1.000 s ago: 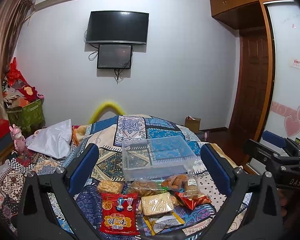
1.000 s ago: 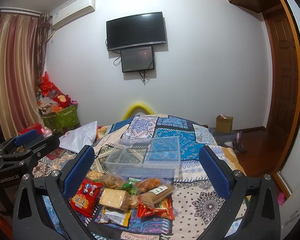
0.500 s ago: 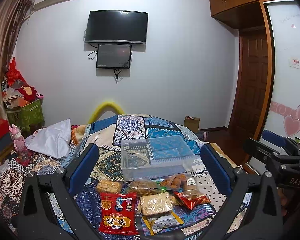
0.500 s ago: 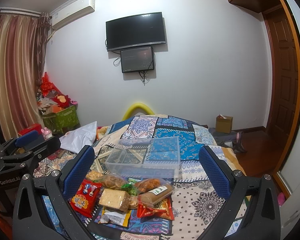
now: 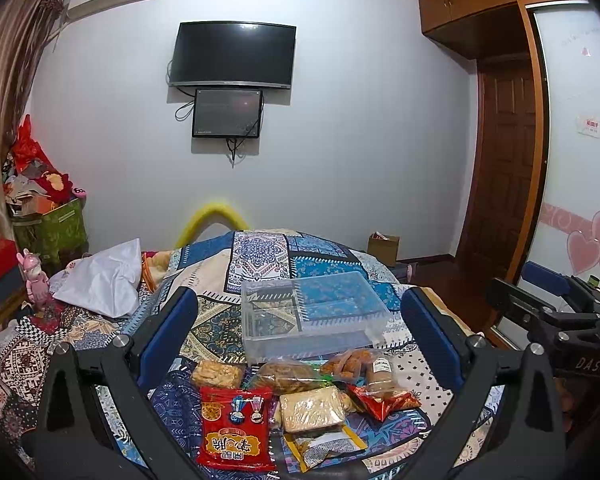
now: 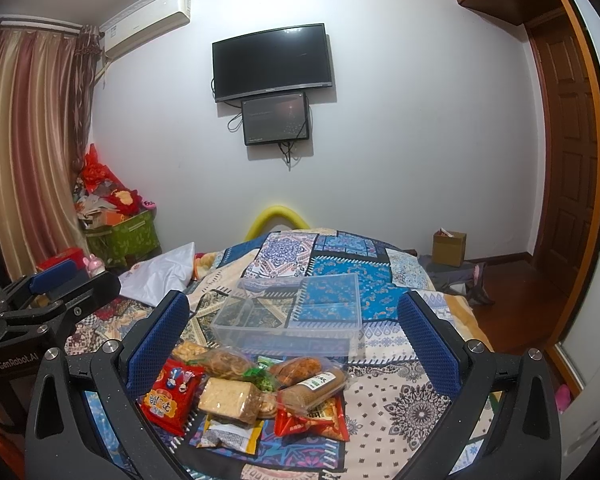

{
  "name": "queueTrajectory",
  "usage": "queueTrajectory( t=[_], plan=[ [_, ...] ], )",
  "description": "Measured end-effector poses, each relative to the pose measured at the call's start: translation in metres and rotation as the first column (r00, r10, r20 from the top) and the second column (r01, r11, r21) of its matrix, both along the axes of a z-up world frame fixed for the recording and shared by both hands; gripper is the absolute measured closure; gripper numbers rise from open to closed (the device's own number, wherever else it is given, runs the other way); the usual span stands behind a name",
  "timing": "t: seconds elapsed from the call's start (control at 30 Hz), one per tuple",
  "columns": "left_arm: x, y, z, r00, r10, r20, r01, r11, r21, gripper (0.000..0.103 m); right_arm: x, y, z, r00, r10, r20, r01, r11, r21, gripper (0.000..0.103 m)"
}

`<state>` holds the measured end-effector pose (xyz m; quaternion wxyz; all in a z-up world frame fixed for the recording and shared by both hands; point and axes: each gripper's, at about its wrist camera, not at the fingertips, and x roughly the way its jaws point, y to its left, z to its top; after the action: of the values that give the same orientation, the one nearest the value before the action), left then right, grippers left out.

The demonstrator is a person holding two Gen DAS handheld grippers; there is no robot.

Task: Organize snacks
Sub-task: 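Grasp the red noodle-snack bag with the left gripper while the right grasps the red-and-cream bag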

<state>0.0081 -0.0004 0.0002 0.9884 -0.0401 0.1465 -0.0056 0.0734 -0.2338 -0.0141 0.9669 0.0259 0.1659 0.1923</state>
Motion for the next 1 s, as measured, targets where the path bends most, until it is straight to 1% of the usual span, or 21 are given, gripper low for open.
queueTrajectory(
  t=[0.2,0.33,0.43,0.53,0.63,0.7,0.73,0.8,0.93,1.0],
  plan=[
    [0.002,0.001,-0.003,1.0,0.0,-0.009,0.0,1.0,-0.007,0.0,0.003,0.002,-0.002,1.0,-0.004,-0.008,0.004,1.0,-0.007,0.0],
    [0.007,0.002,-0.01,1.0,0.005,-0.024,-0.005,1.0,-0.003,0.0,0.007,0.004,-0.008,1.0,-0.006,-0.022,0.006,1.0,-0.018,0.0],
    [0.014,0.004,-0.02,0.998,-0.006,-0.055,0.007,1.0,0.013,0.0,0.014,0.006,-0.017,0.999,-0.008,-0.051,0.005,0.999,-0.045,0.0],
    [0.025,0.009,-0.036,0.994,-0.006,-0.109,0.007,1.0,0.014,0.0,0.023,0.008,-0.032,0.996,-0.009,-0.092,0.001,0.996,-0.084,0.0],
    [0.038,0.017,-0.054,0.985,0.005,-0.174,-0.005,1.0,0.003,0.0,0.032,0.008,-0.047,0.991,-0.017,-0.131,0.002,0.994,-0.113,0.0],
    [0.045,0.024,-0.067,0.977,0.02,-0.213,-0.019,1.0,0.008,0.004,0.039,0.007,-0.056,0.987,-0.021,-0.161,0.0,0.992,-0.127,0.0],
    [0.049,0.026,-0.074,0.972,0.028,-0.232,-0.025,1.0,0.016,0.007,0.041,0.006,-0.061,0.984,-0.02,-0.176,-0.003,0.991,-0.131,0.0],
    [0.056,0.032,-0.088,0.961,0.044,-0.272,-0.037,0.999,0.03,0.009,0.048,0.005,-0.071,0.976,-0.016,-0.217,-0.014,0.991,-0.133,0.0],
    [0.067,0.042,-0.115,0.935,0.041,-0.353,-0.036,0.999,0.022,0.014,0.061,0.001,-0.091,0.952,-0.003,-0.307,-0.034,0.993,-0.116,0.0],
    [0.072,0.046,-0.129,0.919,0.043,-0.392,-0.039,0.999,0.019,0.014,0.067,-0.001,-0.102,0.936,0.005,-0.351,-0.045,0.993,-0.107,0.0]
  ],
)
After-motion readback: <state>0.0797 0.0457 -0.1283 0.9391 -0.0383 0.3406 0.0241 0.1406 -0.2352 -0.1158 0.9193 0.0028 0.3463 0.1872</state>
